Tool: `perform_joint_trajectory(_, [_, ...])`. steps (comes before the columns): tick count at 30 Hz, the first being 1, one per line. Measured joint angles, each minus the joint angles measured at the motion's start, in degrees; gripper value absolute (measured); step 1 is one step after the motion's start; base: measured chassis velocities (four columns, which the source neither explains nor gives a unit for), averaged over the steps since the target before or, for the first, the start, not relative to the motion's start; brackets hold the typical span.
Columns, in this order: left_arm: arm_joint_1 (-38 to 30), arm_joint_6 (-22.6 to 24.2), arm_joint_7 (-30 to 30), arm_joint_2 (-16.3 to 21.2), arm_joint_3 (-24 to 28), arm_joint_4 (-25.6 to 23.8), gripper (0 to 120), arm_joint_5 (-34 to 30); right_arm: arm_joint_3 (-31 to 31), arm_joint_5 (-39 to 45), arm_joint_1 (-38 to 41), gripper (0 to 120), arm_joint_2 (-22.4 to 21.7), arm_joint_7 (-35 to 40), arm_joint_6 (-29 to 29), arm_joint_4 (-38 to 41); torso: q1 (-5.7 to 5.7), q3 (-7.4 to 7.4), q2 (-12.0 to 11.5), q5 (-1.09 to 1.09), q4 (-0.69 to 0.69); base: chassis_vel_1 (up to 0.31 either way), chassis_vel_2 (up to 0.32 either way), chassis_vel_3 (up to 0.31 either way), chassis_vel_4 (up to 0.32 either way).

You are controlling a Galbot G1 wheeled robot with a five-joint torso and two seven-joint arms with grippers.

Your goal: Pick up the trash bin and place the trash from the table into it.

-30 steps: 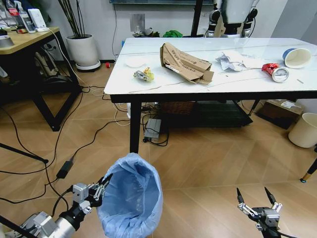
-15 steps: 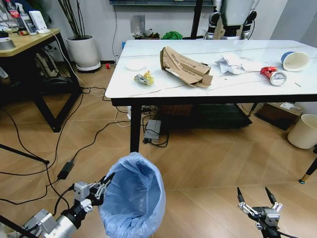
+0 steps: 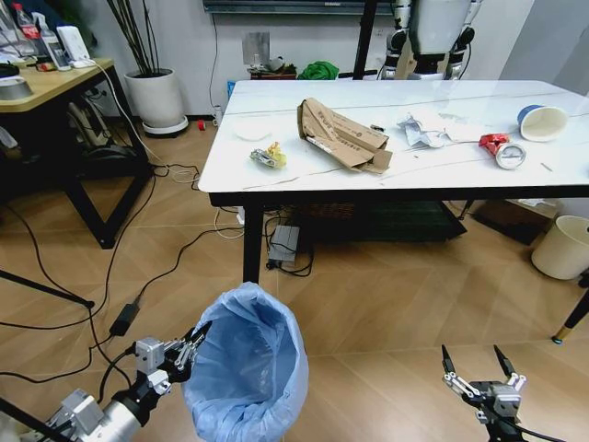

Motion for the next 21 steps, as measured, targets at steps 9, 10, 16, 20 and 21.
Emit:
perform_joint_trajectory(9, [0.41, 0.45, -0.08, -0.69, -0.02, -0.7, 0, -0.14, -0.09, 0.26, -0.08, 100, -0.44, 0.02, 0.01, 0.0, 0.56, 1.37, 1.92, 0.0, 0.0, 0.0, 0.0, 0.0, 0.0])
perform_joint_trajectory(10, [0.5, 0.47, -0.08, -0.77, -0.03, -0.76, 0, -0.14, -0.09, 0.28, -0.08, 100, -0.46, 0.02, 0.02, 0.0, 0.62, 1.49, 2.11, 0.0, 0.0, 0.0, 0.0, 0.0, 0.0])
perform_joint_trajectory(16, [1.15, 0.5, -0.07, -1.31, -0.22, -0.98, 0, -0.04, -0.21, 0.63, -0.13, 100, -0.73, 0.02, 0.12, -0.06, 1.16, 2.65, 3.8, 0.0, 0.0, 0.0, 0.0, 0.0, 0.0])
perform_joint_trajectory(20, [1.74, 0.54, -0.12, -1.68, -0.26, -1.11, 0, -0.01, -0.1, 1.37, -0.33, 100, -1.46, -0.01, 0.17, -0.07, 1.59, 3.51, 5.1, 0.0, 0.0, 0.0, 0.0, 0.0, 0.0])
perform_joint_trajectory(21, [2.04, 0.58, -0.16, -1.82, -0.28, -1.31, 0, -0.04, 0.02, 1.66, -0.48, 100, -1.74, -0.03, 0.25, -0.07, 1.8, 3.9, 5.7, 0.0, 0.0, 0.0, 0.0, 0.0, 0.0])
